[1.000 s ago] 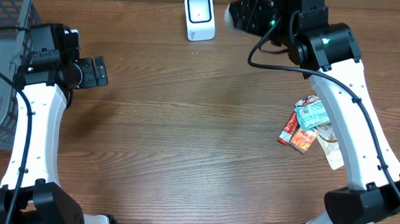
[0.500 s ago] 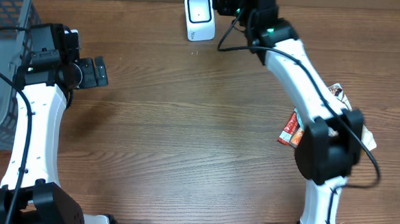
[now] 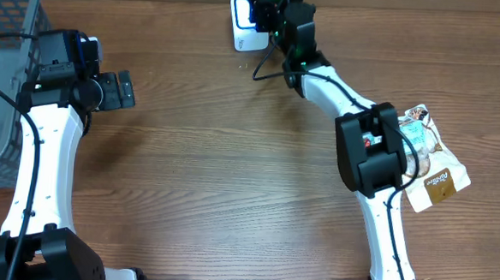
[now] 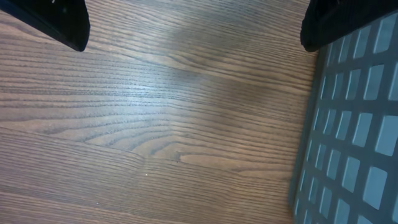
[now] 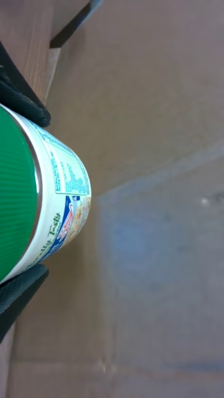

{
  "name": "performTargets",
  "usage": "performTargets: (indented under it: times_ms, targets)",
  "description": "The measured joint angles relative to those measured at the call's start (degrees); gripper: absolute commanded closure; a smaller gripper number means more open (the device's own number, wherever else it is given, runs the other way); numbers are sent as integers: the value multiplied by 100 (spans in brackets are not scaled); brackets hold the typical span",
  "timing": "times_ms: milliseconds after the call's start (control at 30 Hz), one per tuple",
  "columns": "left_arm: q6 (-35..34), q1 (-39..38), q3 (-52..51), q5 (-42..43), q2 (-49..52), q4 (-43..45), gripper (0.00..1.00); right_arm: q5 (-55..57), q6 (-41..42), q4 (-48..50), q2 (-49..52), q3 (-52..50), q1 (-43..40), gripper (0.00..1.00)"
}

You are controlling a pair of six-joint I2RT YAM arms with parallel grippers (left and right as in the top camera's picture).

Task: Scan the item barcode
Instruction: 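Carry the jar up toward the white scanner, then hold the jar's label in front of the white scanner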

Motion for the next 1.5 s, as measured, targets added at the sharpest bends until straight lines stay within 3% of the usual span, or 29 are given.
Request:
performTargets:
  times_ms: [433, 1500]
  targets:
    - [0, 0, 0, 0, 0, 2, 0, 431, 0, 767, 452, 0, 313, 96]
    - [0, 0, 0, 0, 0, 2, 0, 573, 0, 205, 413, 13, 306, 96]
